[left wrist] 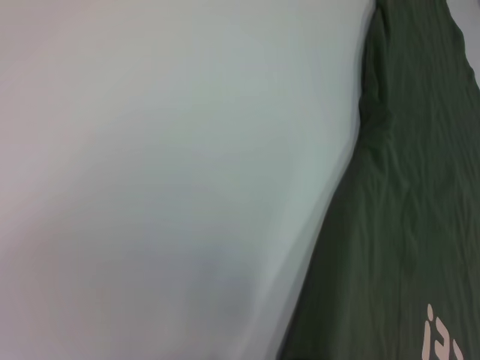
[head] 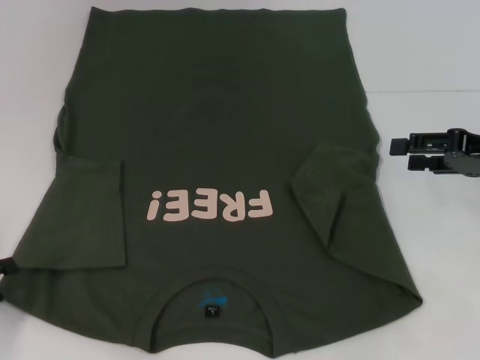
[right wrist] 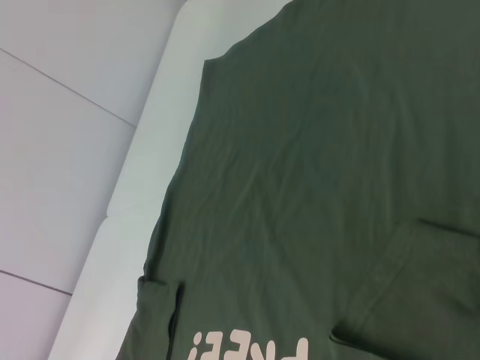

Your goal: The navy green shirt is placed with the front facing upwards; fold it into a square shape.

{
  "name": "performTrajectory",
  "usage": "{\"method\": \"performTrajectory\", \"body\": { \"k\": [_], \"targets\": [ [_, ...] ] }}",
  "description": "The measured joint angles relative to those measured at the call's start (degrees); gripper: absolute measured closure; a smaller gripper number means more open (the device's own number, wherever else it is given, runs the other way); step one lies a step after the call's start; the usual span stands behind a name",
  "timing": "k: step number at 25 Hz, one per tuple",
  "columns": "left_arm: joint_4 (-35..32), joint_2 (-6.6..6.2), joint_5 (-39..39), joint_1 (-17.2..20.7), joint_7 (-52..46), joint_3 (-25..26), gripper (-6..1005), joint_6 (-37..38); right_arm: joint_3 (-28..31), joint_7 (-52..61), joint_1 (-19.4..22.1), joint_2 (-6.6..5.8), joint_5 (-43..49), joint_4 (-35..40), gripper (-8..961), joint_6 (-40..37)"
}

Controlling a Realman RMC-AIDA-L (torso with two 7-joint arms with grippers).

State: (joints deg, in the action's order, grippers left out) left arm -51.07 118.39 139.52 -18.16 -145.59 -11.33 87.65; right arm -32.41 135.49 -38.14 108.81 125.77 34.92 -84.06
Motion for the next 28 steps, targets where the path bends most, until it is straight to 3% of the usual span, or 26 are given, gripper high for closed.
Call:
{"method": "performTrajectory", "body": {
  "k": [17,28],
  "targets": [
    [5.99,-0.82,-0.11,-2.63,0.2,-0.38,413,-4.61,0.56,-0.23,0.27,-0.01,0.0,-0.38,207,0.3],
    [5.98,-0.89,-1.24,-3.1,1.63,-0.18,463,-5.01,1.27,-0.23,0.55,-0.01,0.01,-0.47,206,-0.04]
  ]
}}
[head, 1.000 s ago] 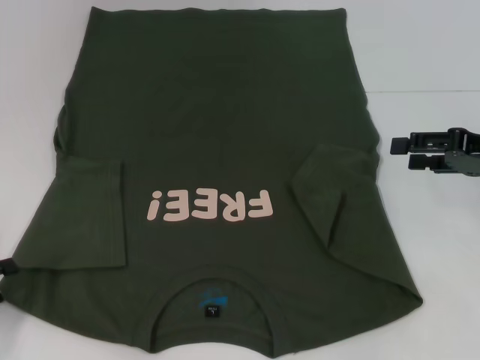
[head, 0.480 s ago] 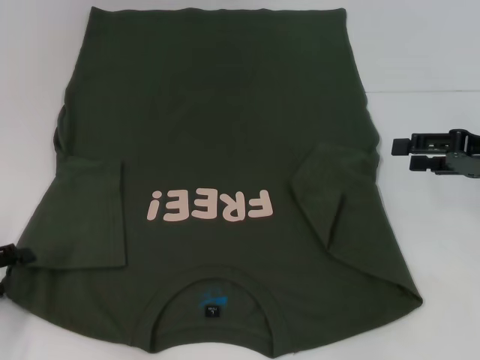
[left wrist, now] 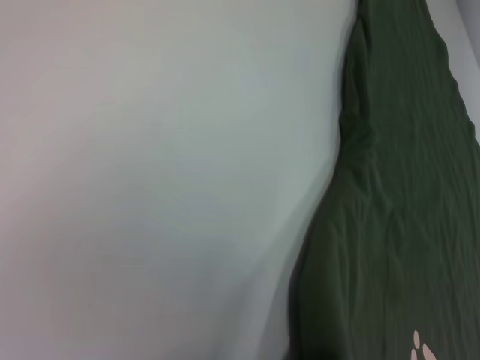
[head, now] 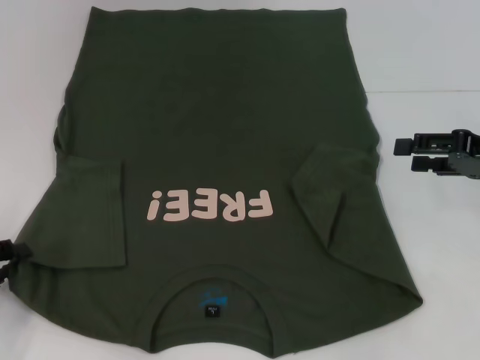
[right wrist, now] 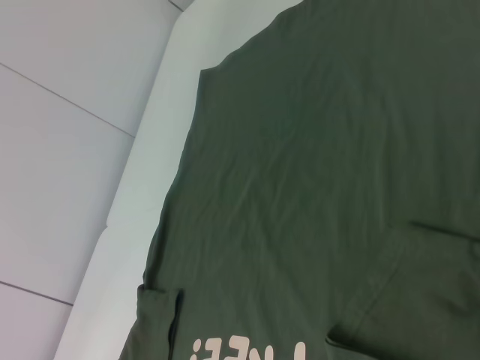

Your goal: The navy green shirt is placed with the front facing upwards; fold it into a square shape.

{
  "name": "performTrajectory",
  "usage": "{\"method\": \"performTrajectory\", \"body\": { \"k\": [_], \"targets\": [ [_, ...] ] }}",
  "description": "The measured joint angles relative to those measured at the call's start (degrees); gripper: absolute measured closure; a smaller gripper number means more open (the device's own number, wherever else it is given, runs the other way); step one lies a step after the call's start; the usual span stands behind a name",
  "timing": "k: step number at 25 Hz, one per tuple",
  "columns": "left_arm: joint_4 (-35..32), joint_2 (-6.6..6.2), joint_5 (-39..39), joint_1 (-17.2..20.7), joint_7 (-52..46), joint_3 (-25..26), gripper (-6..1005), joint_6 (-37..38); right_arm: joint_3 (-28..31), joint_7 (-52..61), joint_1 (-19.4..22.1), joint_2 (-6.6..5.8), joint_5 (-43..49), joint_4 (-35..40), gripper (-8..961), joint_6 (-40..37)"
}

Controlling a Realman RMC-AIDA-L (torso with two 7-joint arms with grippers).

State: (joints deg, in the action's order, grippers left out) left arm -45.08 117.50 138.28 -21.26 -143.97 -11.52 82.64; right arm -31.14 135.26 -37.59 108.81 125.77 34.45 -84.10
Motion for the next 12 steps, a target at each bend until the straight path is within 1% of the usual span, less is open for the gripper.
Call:
{"method": "performTrajectory", "body": {
  "k": [3,8,12],
  "targets": [
    [-0.08,0.0,0.0,-0.08,0.0,-0.24,476,0.03,0.0,0.0,0.0,0.0,0.0,0.0,207,-0.02],
    [-0.35,0.01,0.03,-0.1,0.37,-0.32,706,0.26,-0.11,0.0,0.16,-0.06,0.03,0.08,206,-0.25],
    [-0.59,0.0,-0.21,-0.22,1.43,-0.01,856,1.49,-0.66,-0.01,0.74,-0.78,1.22,0.3,206,-1.86]
  ]
}}
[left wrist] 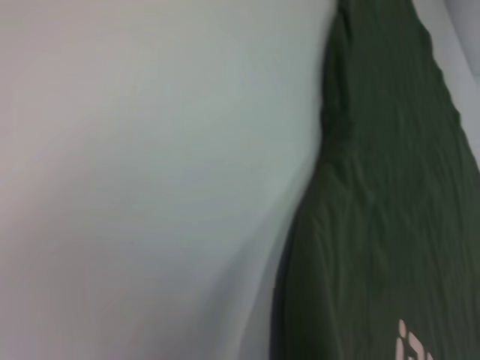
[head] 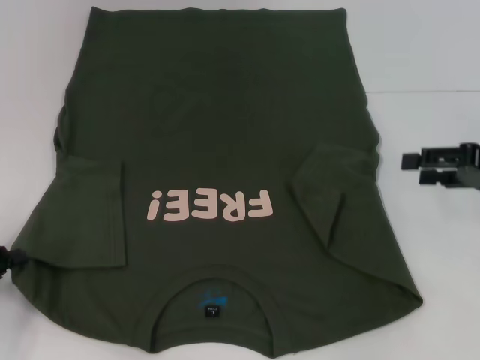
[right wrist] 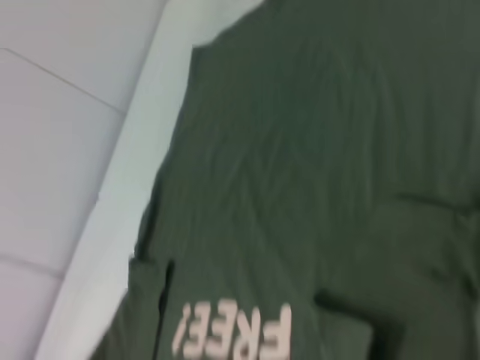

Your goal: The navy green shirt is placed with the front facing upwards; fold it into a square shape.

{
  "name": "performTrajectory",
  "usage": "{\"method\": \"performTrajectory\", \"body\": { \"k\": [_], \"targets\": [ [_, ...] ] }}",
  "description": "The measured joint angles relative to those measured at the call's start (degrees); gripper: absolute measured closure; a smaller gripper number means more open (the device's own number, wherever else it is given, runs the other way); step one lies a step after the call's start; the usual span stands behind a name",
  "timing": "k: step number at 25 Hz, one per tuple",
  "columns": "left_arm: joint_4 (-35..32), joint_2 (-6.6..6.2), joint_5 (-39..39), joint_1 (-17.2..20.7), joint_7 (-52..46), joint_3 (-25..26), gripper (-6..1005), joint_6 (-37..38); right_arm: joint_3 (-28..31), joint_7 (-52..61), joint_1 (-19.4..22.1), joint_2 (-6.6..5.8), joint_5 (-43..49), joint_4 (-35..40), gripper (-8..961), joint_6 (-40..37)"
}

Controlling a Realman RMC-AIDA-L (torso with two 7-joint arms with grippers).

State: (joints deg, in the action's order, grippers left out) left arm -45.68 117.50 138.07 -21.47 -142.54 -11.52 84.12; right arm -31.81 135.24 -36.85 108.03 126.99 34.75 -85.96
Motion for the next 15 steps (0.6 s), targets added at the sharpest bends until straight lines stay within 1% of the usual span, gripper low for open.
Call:
{"method": "performTrajectory", "body": {
  "k": [2,6,7,9,12,15],
  "targets": [
    [-0.2,-0.08,-0.36,-0.12,0.65,0.11,931,0.76,-0.07,-0.08,0.44,-0.83,1.76,0.5,207,-2.49],
    [-0.71,-0.26,-1.46,-0.41,1.18,0.11,966,1.52,-0.09,-0.3,1.34,-3.26,6.2,0.82,207,-8.23],
    [-0.73,-0.37,-1.57,-0.6,1.29,0.11,975,1.53,-0.1,-0.4,1.67,-3.77,7.08,0.84,207,-9.48],
    [-0.73,-0.52,-1.64,-0.93,1.38,0.05,992,1.43,-0.11,-0.74,2.26,-4.41,8.49,0.89,207,-11.06],
    [-0.61,-0.68,-1.67,-1.56,1.42,-0.16,1001,0.98,-0.36,-1.95,2.62,-4.53,11.39,0.93,207,-11.95],
    [-0.49,-0.81,-1.67,-2.24,1.46,-0.27,1001,0.88,-1.19,-4.06,2.58,-3.76,13.22,0.94,206,-12.1]
  ]
}}
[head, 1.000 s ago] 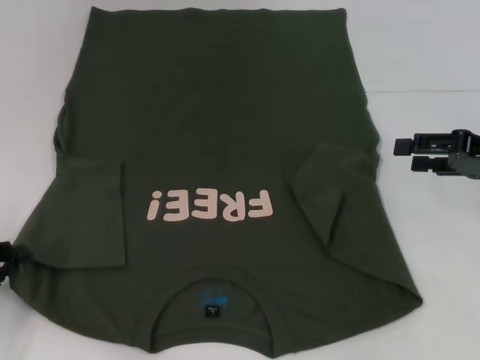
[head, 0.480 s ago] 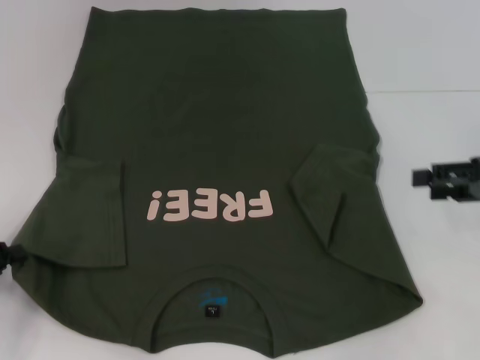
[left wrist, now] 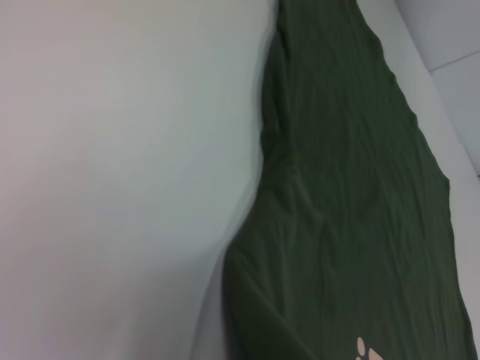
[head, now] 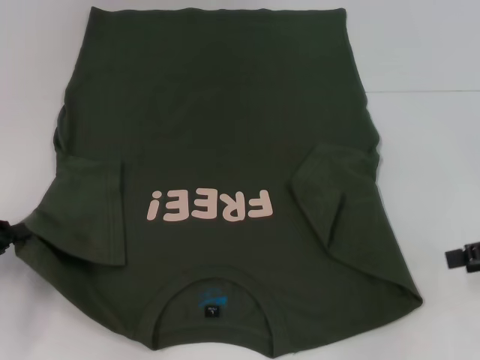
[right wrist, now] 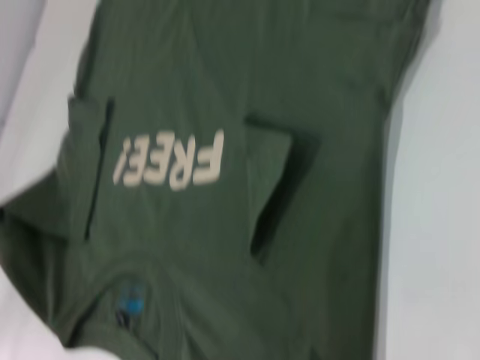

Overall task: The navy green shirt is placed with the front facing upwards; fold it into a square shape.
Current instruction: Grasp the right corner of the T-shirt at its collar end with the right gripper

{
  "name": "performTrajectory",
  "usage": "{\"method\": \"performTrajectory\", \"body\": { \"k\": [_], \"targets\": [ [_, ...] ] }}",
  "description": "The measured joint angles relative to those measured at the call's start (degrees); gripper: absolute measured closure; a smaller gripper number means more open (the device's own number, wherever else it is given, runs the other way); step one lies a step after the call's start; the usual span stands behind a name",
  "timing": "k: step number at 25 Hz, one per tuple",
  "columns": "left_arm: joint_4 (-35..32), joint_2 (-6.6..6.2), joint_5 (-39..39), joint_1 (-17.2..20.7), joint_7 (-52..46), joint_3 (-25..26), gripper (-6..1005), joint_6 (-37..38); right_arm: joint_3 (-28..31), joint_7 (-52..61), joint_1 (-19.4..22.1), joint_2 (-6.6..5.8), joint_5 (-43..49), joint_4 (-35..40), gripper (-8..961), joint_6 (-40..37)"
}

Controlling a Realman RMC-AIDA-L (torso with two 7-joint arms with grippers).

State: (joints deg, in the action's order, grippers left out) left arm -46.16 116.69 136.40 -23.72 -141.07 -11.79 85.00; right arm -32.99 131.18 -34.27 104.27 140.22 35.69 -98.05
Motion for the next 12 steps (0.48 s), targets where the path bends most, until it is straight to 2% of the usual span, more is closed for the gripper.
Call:
{"method": "performTrajectory", "body": {
  "k": [7,12],
  "targets": [
    [0.16,-0.06,0.0,-0.22,0.01,-0.08,1000,-0.02,-2.87,-1.69,-0.8,2.42,0.35,-0.05,207,0.61],
    [0.2,0.05,-0.07,0.13,0.09,0.04,1000,-0.01,-5.21,-1.18,-1.28,3.3,0.41,-0.09,207,1.83]
  ]
}}
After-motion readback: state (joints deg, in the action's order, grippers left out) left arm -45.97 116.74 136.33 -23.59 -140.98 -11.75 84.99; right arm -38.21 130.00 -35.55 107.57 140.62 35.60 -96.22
